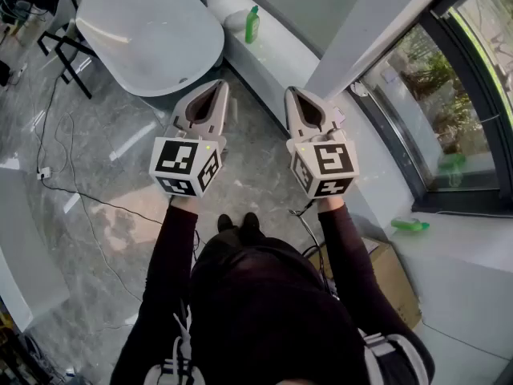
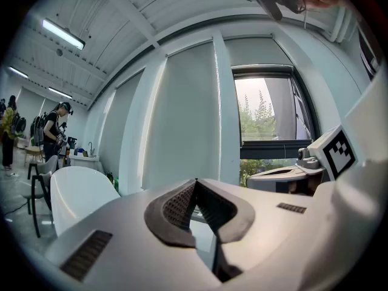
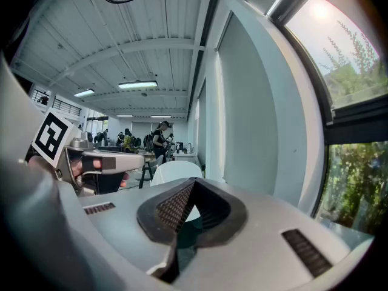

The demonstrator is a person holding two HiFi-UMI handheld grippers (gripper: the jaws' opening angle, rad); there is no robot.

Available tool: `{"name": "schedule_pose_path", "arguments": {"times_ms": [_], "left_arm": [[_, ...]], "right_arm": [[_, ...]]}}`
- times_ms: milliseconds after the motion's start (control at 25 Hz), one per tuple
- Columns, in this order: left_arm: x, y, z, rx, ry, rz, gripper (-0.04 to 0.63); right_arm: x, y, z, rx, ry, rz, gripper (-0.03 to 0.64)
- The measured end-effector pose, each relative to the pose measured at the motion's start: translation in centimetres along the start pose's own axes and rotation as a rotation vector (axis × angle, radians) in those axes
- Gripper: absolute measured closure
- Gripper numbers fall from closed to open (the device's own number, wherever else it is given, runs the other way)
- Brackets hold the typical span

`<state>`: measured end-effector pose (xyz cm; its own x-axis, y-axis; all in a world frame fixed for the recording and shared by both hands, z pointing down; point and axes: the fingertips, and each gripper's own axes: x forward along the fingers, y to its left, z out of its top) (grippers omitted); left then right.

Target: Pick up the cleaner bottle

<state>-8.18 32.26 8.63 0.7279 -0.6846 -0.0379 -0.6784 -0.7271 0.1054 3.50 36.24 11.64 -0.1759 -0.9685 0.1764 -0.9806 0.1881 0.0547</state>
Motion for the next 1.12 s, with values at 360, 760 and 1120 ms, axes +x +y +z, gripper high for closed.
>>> {"name": "schedule_pose_path", "arguments": {"times_ms": [360, 760, 1120], "left_arm": [[2.5, 0.5, -0.3, -0.016, 0.000, 0.023, 0.586], [6.6, 4.1, -2.3, -0.026, 0.039, 0.016, 0.587], [13.7, 9.9, -3.8, -0.015, 0.074, -0.055, 0.586]], "right_arm": [[1.0, -2.1, 0.3, -0.019, -0.002, -0.003, 0.615], [6.0, -2.7, -1.0, 0.009, 0.024, 0.022, 0.615], [14.4, -5.5, -0.9, 0.046, 0.052, -0.046, 0.615]]}}
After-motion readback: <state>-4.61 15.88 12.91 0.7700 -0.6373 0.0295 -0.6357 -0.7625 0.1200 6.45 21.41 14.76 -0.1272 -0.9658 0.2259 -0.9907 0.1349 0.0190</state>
